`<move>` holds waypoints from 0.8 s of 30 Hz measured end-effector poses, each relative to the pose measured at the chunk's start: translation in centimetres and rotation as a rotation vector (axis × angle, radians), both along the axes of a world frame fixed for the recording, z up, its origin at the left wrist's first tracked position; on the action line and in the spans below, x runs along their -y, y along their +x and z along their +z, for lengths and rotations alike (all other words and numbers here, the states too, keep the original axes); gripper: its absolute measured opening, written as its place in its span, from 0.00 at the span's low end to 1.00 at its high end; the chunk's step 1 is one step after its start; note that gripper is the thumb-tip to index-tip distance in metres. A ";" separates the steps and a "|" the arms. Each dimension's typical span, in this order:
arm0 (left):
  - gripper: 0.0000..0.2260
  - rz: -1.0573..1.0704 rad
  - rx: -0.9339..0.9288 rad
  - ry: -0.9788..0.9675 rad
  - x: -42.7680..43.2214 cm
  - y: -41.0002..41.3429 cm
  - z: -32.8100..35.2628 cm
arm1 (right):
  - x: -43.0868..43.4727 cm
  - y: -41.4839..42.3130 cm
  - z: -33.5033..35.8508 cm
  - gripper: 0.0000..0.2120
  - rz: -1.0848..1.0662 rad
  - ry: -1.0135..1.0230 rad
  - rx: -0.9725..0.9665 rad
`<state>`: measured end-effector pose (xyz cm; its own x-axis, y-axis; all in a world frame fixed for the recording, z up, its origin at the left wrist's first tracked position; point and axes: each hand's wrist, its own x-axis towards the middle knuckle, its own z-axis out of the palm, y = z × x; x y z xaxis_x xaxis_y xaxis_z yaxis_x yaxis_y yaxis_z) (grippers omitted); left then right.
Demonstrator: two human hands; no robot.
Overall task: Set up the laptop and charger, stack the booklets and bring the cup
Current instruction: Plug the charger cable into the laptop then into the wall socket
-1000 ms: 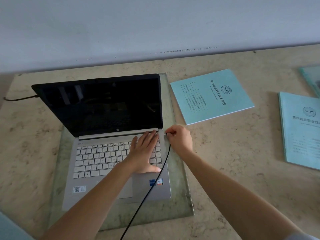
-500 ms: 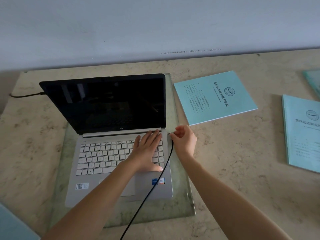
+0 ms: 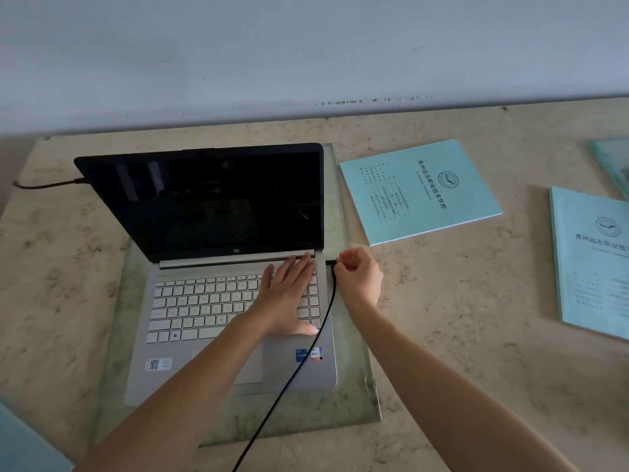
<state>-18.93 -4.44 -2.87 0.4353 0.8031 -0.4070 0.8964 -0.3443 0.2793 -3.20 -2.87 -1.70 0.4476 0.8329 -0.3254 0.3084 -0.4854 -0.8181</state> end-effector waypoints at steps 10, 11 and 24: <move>0.55 0.005 0.004 -0.005 0.0 0.0 -0.1 | -0.1 0.5 -0.2 0.08 0.117 -0.007 0.034; 0.55 0.011 0.010 -0.006 0.0 0.1 -0.1 | 0.0 0.4 -0.3 0.09 0.146 -0.011 0.049; 0.47 0.126 0.123 0.156 3.1 -0.5 0.5 | 4.7 -2.3 -1.6 0.28 0.656 0.095 0.398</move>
<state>-19.46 -7.53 -2.38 0.3664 0.9032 -0.2237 0.8974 -0.2795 0.3414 -5.53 -7.60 -3.28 -0.0788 0.9843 -0.1577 0.7884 -0.0353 -0.6142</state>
